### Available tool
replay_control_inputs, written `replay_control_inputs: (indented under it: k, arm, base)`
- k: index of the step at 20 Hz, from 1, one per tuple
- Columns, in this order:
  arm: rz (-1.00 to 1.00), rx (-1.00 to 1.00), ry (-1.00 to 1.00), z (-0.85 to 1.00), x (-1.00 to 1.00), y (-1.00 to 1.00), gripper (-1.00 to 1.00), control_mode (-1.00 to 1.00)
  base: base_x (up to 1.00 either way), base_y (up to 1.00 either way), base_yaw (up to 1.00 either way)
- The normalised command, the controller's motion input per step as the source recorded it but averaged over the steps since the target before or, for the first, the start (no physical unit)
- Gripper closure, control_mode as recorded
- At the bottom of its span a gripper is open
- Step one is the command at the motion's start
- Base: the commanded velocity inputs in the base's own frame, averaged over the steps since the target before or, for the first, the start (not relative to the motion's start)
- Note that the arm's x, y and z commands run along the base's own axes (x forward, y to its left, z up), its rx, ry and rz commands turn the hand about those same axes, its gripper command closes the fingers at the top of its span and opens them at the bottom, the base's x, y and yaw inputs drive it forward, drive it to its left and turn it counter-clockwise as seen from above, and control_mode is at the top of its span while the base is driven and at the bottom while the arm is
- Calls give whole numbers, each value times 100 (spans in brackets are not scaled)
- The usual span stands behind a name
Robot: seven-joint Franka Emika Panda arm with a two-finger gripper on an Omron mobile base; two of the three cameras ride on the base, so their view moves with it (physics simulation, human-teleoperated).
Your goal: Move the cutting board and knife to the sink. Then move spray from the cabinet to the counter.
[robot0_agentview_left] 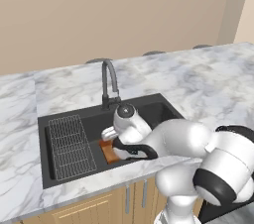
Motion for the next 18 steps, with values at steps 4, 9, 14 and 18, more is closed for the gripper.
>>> replay_control_inputs:
  k: [4, 9, 14, 18]
  arm:
    - [0, 0, -3, 53, -37, -1, -100, -100]
    - [0, 3, 0, 58, -34, 0, -100, -100]
    - [0, 6, 6, 59, -30, 0, -100, -100]
    - [0, 4, 6, 49, -43, -3, -100, -100]
  base:
    - [0, 0, 0]
    - [0, 0, 0]
    - [0, 0, 0]
    - [0, 0, 0]
